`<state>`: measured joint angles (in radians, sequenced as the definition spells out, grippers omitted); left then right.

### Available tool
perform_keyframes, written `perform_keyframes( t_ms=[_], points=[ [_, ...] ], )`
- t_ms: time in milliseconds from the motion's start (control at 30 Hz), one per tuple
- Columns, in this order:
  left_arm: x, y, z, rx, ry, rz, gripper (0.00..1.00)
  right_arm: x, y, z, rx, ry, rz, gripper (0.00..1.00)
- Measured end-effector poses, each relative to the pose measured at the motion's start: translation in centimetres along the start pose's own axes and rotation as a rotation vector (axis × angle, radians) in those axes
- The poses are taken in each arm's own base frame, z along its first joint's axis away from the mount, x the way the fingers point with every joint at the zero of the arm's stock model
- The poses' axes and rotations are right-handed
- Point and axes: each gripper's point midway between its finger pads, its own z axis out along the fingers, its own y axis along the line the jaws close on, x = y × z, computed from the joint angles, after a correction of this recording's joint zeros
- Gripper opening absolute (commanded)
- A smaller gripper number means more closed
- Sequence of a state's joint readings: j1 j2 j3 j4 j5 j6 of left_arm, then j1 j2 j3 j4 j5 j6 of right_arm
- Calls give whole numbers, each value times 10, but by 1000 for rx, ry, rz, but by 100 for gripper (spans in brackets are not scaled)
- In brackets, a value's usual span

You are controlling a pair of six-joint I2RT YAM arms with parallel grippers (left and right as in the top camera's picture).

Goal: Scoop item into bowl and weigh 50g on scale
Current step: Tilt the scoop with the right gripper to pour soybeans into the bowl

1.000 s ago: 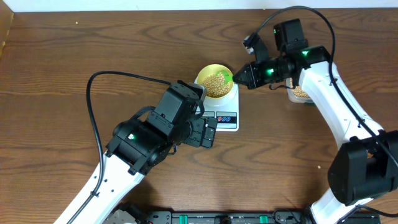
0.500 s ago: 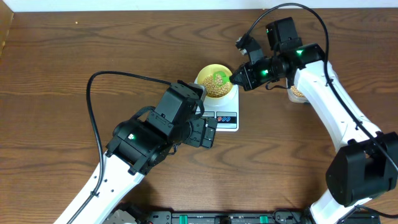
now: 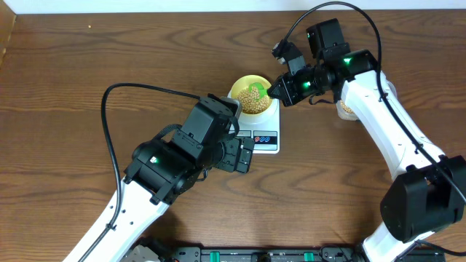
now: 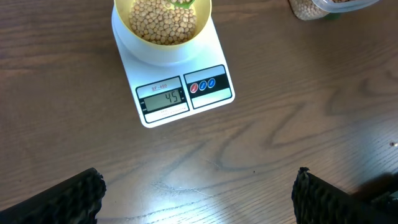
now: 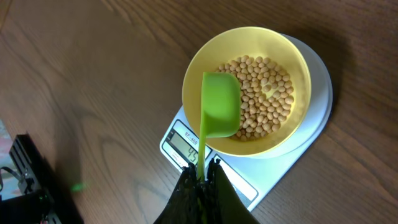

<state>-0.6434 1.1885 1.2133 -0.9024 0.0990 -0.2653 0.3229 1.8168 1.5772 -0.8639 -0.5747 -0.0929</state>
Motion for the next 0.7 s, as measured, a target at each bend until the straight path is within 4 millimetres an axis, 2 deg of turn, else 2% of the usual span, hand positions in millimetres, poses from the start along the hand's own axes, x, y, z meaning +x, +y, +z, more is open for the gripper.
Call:
perform_keyframes(
  t_ms=[700],
  points=[
    [0,0,0,0,0,0,98,7,-4,0,23,28,-25,1]
  ],
)
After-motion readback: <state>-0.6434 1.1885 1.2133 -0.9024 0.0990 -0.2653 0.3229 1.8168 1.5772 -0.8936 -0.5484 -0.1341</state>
